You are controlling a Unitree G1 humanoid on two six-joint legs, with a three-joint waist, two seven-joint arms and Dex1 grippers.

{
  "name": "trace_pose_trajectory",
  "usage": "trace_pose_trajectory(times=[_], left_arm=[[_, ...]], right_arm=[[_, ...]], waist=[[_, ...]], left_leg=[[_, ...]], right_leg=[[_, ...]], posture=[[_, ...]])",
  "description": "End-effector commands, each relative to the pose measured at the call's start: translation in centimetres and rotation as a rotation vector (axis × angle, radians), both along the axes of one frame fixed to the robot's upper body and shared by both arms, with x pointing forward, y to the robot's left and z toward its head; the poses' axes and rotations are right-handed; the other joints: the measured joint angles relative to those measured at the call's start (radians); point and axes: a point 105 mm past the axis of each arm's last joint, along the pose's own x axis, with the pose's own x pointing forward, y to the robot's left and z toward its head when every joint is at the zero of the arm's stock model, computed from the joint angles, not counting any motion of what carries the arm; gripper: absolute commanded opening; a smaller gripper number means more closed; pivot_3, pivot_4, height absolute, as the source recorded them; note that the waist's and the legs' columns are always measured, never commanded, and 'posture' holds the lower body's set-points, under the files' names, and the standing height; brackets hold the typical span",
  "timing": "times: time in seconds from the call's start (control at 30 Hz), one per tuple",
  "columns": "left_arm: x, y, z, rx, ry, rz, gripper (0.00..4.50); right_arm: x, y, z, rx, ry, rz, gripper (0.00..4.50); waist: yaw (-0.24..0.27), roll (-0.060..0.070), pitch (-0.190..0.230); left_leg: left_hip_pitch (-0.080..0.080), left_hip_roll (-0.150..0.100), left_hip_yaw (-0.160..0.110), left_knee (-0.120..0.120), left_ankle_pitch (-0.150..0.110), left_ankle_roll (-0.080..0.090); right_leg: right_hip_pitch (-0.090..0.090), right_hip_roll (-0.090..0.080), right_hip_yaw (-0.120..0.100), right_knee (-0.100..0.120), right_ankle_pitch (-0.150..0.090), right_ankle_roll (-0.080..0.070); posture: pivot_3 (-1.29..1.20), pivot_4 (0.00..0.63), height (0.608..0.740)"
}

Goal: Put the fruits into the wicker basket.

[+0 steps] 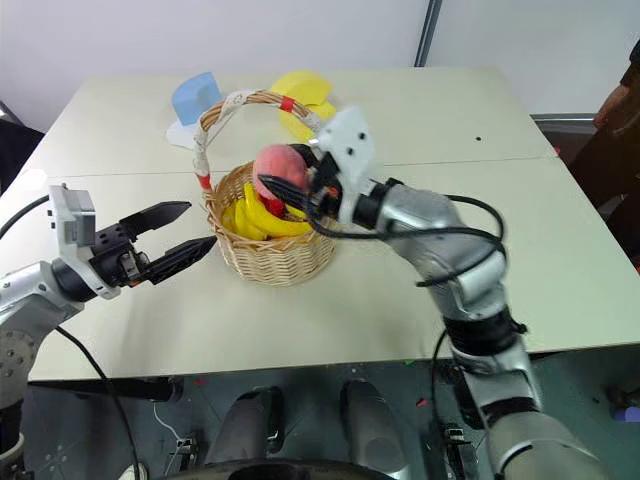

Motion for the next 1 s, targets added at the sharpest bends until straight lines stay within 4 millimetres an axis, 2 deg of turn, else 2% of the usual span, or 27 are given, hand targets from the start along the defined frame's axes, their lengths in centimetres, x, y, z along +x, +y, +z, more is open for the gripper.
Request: trace_pose_trajectory(times=[0.03, 0.1, 0.2, 0.33, 0.37, 0.4, 0.47, 0.57, 0.73, 0.83, 0.93, 1.0], left_arm=[[-0.5, -0.8, 0.9, -0.012, -0.053, -0.014, 4.5], [-0.6, -1.0, 1.0, -0.014, -0.055, -0.014, 4.5], [-0.7, -1.2, 0.9, -0.018, -0.057, -0.013, 4.5], [-0.8, -1.3, 1.0, -0.02, -0.059, -0.017, 4.5], [-0.8, -1.3, 1.1, -0.022, -0.06, -0.02, 4.5], [-0.7, -1.4, 1.1, -0.025, -0.062, -0.028, 4.5], [-0.7, -1.5, 1.2, -0.028, -0.063, -0.039, 4.5], [-0.5, -1.8, 1.3, -0.028, -0.063, -0.058, 4.5], [-0.1, -2.3, 1.7, -0.033, -0.078, -0.089, 4.5], [-0.1, -2.6, 1.9, -0.038, -0.085, -0.101, 4.5], [-0.2, -2.9, 1.9, -0.037, -0.087, -0.102, 4.5], [-0.3, -3.0, 1.9, -0.04, -0.088, -0.098, 4.5]], right_arm=[[0.2, 0.3, 0.8, -0.015, -0.071, -0.016, 3.67], [-0.2, 0.3, 1.1, -0.016, -0.104, 0.004, 4.48], [-1.8, -0.4, 2.1, 0.005, -0.155, 0.084, 4.48], [-5.8, -2.3, 2.2, 0.014, -0.134, 0.283, 4.48], [-6.8, -3.2, 2.0, 0.021, -0.099, 0.318, 4.48], [-7.0, -4.5, 1.8, 0.049, -0.056, 0.299, 4.48], [-6.8, -6.2, 1.8, 0.076, -0.02, 0.24, 4.48], [-4.1, -7.9, 1.3, 0.085, -0.002, 0.059, 4.48], [0.3, -7.5, -0.6, 0.095, 0.018, -0.128, 4.48], [2.3, -6.7, -1.6, 0.122, 0.038, -0.177, 4.48], [3.1, -6.4, -2.1, 0.162, 0.063, -0.19, 3.72], [3.0, -6.4, -2.0, 0.178, 0.058, -0.183, 2.77]], waist=[[0.0, 0.0, 0.0], [-0.002, 0.0, 0.0], [-0.003, 0.0, 0.0], [0.0, 0.0, 0.0], [0.0, 0.0, 0.0], [0.001, 0.0, 0.0], [-0.001, 0.0, 0.0], [-0.008, 0.0, 0.0], [-0.008, 0.0, 0.0], [-0.006, 0.0, 0.0], [-0.005, 0.0, 0.0], [-0.001, 0.0, 0.0]], left_leg=[[-0.001, 0.0, 0.0, -0.001, 0.0, 0.0], [-0.001, 0.0, 0.0, -0.001, 0.0, 0.0], [-0.001, 0.0, 0.0, 0.0, 0.0, 0.0], [0.0, 0.0, -0.001, 0.0, 0.0, 0.0], [0.0, 0.0, -0.001, 0.0, 0.0, 0.0], [0.0, 0.0, -0.001, 0.0, 0.0, 0.0], [0.001, 0.0, -0.001, 0.0, 0.0, 0.0], [0.003, 0.0, 0.0, 0.0, 0.0, 0.0], [0.004, 0.001, -0.001, 0.0, 0.0, 0.0], [0.002, 0.001, -0.001, 0.0, 0.0, 0.001], [0.001, 0.0, -0.001, 0.0, 0.0, 0.001], [0.001, 0.0, -0.001, -0.001, 0.0, 0.001]], right_leg=[[-0.001, 0.0, 0.0, 0.0, 0.0, 0.001], [-0.002, 0.0, 0.0, 0.0, 0.0, 0.001], [-0.002, 0.001, 0.0, 0.001, 0.0, 0.001], [0.0, 0.001, 0.0, 0.001, 0.0, 0.001], [0.0, 0.001, 0.0, 0.001, 0.0, 0.001], [0.0, 0.001, 0.0, 0.001, 0.0, 0.001], [0.001, 0.001, 0.0, 0.001, 0.0, 0.001], [0.001, 0.001, 0.0, 0.001, 0.001, -0.001], [0.001, 0.004, 0.0, 0.002, 0.001, -0.001], [0.0, 0.004, 0.0, 0.002, 0.001, -0.002], [0.0, 0.004, 0.001, 0.001, 0.001, 0.001], [0.0, 0.003, 0.001, 0.001, 0.001, 0.004]], posture=[[0.0, 0.15, 0.74], [0.0, 0.15, 0.74], [0.0, 0.15, 0.74], [0.0, 0.15, 0.74], [0.0, 0.15, 0.74], [0.0, 0.15, 0.74], [0.0, 0.15, 0.74], [0.0, 0.15, 0.74], [0.0, 0.15, 0.74], [0.0, 0.15, 0.74], [0.0, 0.15, 0.74], [0.0, 0.15, 0.74]])
